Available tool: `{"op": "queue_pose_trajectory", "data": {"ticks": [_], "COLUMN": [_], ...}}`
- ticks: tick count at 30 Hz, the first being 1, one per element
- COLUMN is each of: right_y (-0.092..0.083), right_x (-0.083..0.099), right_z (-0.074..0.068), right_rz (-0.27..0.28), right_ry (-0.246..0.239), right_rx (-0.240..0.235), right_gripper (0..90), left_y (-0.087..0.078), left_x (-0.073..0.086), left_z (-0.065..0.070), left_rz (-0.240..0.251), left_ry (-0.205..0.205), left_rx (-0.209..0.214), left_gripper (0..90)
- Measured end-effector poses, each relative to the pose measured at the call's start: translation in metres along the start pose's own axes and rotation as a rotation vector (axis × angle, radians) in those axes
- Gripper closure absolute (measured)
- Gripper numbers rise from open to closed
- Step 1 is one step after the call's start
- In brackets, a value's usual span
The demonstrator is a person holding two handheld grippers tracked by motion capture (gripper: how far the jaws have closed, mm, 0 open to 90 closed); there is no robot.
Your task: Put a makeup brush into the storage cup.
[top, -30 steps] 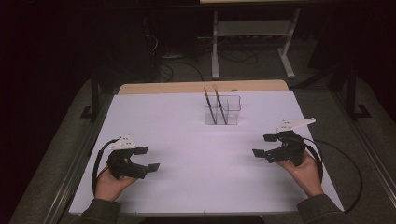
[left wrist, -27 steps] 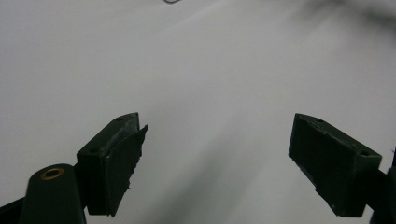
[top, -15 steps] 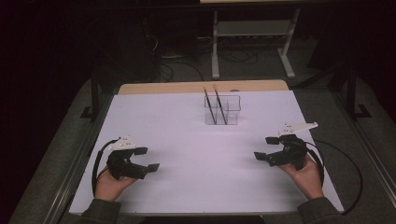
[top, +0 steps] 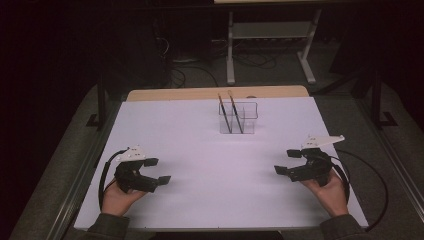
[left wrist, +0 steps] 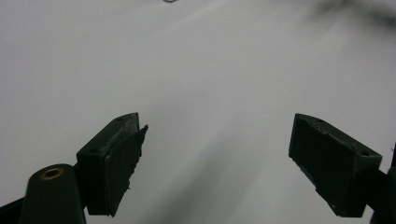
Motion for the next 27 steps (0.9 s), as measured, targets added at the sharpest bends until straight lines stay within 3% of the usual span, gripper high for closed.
{"op": "queue_pose_trajectory", "data": {"ticks": [27], "right_y": [0.000], "right_x": [0.013], "right_z": [-0.001], "right_rz": [0.008], "right_ry": [0.006], "right_rx": [-0.012], "right_gripper": [15.3], "left_y": [0.003], "left_x": [0.002], "left_z": [-0.001], "left_rz": [-0.015], "left_ry": [0.001], "left_rx": [-0.001], "left_gripper": [16.6]}}
Point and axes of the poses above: each handheld gripper's, and its own axes: y roughly forward along the jaws, x roughly out of its underside, z roughly to its right, the point moved 3 cm from there along y, roughly forward along the jaws, and after that the axes turned 14 degrees about -y, right-handed, at the moved point
